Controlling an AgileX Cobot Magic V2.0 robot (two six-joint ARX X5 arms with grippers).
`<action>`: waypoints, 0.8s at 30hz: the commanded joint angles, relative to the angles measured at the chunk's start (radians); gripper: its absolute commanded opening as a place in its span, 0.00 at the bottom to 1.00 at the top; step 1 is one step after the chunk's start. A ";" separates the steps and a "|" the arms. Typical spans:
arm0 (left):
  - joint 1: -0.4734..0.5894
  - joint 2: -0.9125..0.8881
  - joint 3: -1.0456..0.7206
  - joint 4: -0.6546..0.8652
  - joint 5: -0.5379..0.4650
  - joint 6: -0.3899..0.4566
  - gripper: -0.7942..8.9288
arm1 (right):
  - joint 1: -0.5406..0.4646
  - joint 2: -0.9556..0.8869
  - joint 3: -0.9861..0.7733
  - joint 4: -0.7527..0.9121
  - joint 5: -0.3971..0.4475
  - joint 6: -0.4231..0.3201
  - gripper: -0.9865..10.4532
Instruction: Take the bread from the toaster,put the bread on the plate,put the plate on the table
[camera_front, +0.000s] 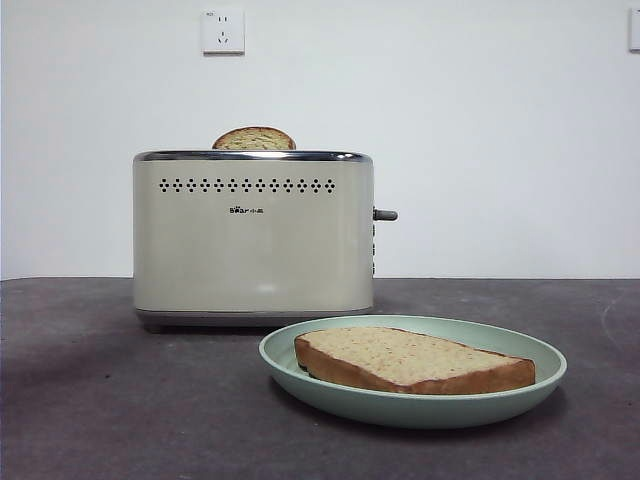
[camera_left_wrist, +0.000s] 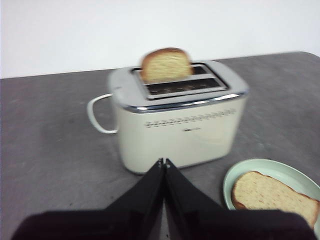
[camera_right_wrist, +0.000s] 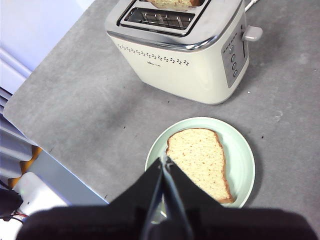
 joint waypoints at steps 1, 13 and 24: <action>0.131 -0.007 -0.034 0.062 0.130 -0.056 0.08 | 0.001 -0.001 -0.002 0.004 0.004 0.006 0.09; 0.531 -0.184 -0.565 0.826 0.544 -0.050 0.08 | 0.001 -0.001 -0.002 0.004 0.004 0.006 0.09; 0.734 -0.486 -0.819 0.716 0.552 -0.048 0.08 | 0.001 -0.001 -0.002 0.004 0.003 0.006 0.09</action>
